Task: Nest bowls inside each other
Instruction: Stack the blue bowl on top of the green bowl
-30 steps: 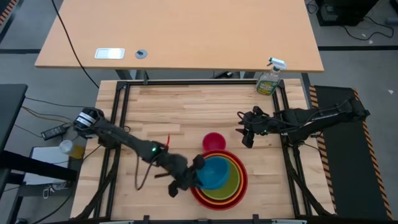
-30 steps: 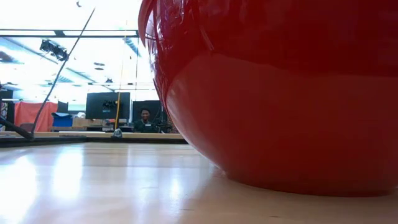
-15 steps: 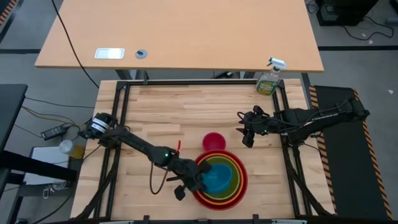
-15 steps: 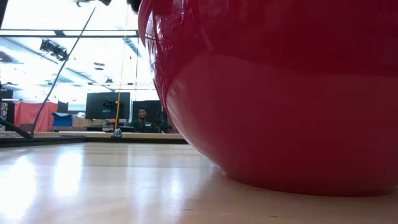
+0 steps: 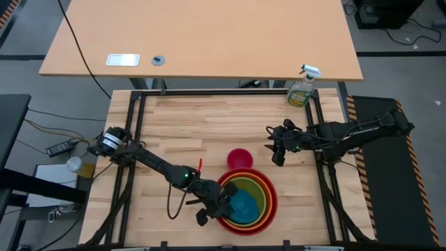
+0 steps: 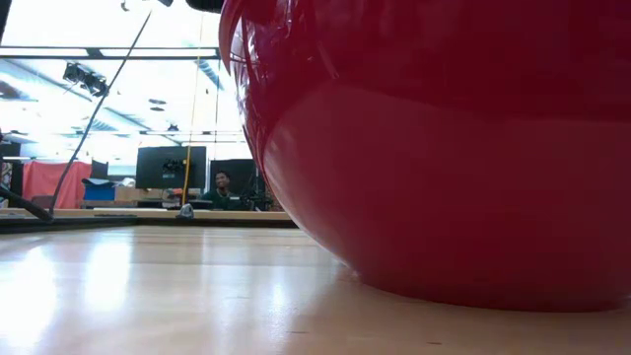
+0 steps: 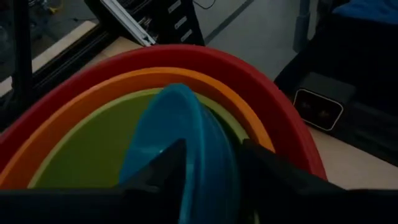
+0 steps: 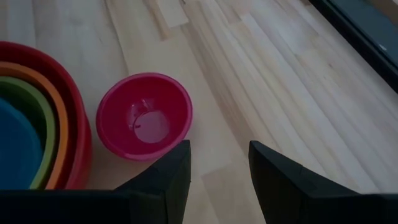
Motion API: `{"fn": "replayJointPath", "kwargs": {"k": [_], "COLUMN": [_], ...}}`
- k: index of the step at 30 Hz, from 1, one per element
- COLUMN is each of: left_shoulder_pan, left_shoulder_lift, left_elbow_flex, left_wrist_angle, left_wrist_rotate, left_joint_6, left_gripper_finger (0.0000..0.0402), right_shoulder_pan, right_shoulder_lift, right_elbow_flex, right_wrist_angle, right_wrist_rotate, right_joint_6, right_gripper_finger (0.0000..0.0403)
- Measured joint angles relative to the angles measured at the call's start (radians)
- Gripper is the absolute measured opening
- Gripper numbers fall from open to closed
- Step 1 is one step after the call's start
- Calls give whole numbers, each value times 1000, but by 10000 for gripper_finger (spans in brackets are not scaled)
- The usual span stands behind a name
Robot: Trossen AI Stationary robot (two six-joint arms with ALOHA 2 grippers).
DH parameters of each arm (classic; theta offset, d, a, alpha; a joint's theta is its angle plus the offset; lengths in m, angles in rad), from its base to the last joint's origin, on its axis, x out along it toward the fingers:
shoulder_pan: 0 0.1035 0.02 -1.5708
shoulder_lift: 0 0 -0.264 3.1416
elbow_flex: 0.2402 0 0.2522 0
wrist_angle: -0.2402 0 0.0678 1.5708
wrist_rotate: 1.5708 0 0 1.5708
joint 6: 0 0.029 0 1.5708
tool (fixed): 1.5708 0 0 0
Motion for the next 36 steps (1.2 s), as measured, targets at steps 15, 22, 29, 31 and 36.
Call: {"fn": "replayJointPath", "kwargs": {"k": [15,22,29,31,36], "left_shoulder_pan": [-8,-17,-16,-16,-15], "left_shoulder_lift": [-90,2,-60,-98,-133], "left_elbow_flex": [1,0,-1,1,1], "left_wrist_angle": [-11,-69,-76,-67,-73], "left_wrist_rotate": [-95,-107,-107,-107,-147], "left_joint_6": [-162,-191,-178,-173,-164], "left_gripper_finger": [193,193,193,193,193], "right_shoulder_pan": [0,0,0,0,0], "right_shoulder_lift": [0,0,0,0,0], "right_elbow_flex": [0,0,0,0,0], "right_wrist_angle": [-18,-14,-14,-14,-10], "right_wrist_rotate": [-1,-1,-1,-1,-1], "right_joint_6": [19,19,19,19,19], "right_gripper_finger": [168,168,168,168,168]}}
